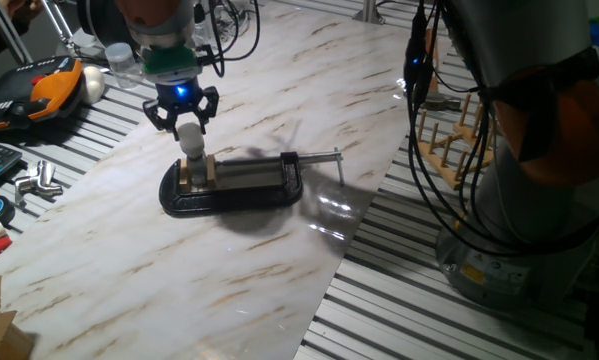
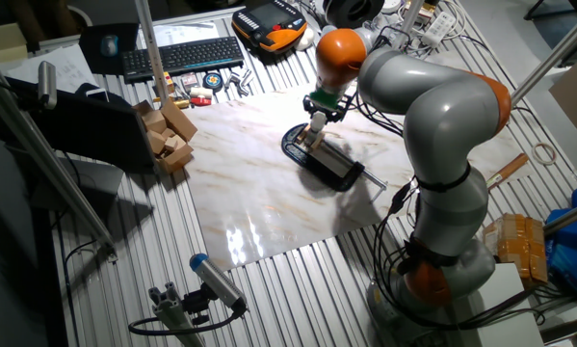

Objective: Take out the light bulb by rotating it

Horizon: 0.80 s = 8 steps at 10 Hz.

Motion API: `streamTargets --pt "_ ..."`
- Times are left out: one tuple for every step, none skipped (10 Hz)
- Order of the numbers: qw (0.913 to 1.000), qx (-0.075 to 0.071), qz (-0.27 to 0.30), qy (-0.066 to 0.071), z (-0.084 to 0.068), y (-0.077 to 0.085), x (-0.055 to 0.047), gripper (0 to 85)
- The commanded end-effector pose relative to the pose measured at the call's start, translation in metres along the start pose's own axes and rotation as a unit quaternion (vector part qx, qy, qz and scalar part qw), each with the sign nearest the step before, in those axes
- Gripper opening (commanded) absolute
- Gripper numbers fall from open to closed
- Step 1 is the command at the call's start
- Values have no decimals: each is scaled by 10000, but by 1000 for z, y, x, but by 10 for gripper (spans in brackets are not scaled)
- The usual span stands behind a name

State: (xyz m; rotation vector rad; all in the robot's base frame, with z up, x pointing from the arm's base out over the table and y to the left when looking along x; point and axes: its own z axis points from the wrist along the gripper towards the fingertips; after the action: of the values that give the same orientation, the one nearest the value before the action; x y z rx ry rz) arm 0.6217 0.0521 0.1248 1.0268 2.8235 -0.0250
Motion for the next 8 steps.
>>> streamTargets --pt "9978 -66 -655 28 0 0 0 0" --pt "9957 -76 -920 52 0 0 0 0" --pt "9930 -69 -1178 90 0 0 0 0" --pt "9883 -60 -1520 107 0 0 1 0" --pt "9846 -41 -1741 129 0 0 1 0" --pt "9794 -40 -2011 151 0 0 0 0" --pt "9728 -27 -2311 184 0 0 0 0" --pt "9687 -31 -2473 218 1 0 1 0"
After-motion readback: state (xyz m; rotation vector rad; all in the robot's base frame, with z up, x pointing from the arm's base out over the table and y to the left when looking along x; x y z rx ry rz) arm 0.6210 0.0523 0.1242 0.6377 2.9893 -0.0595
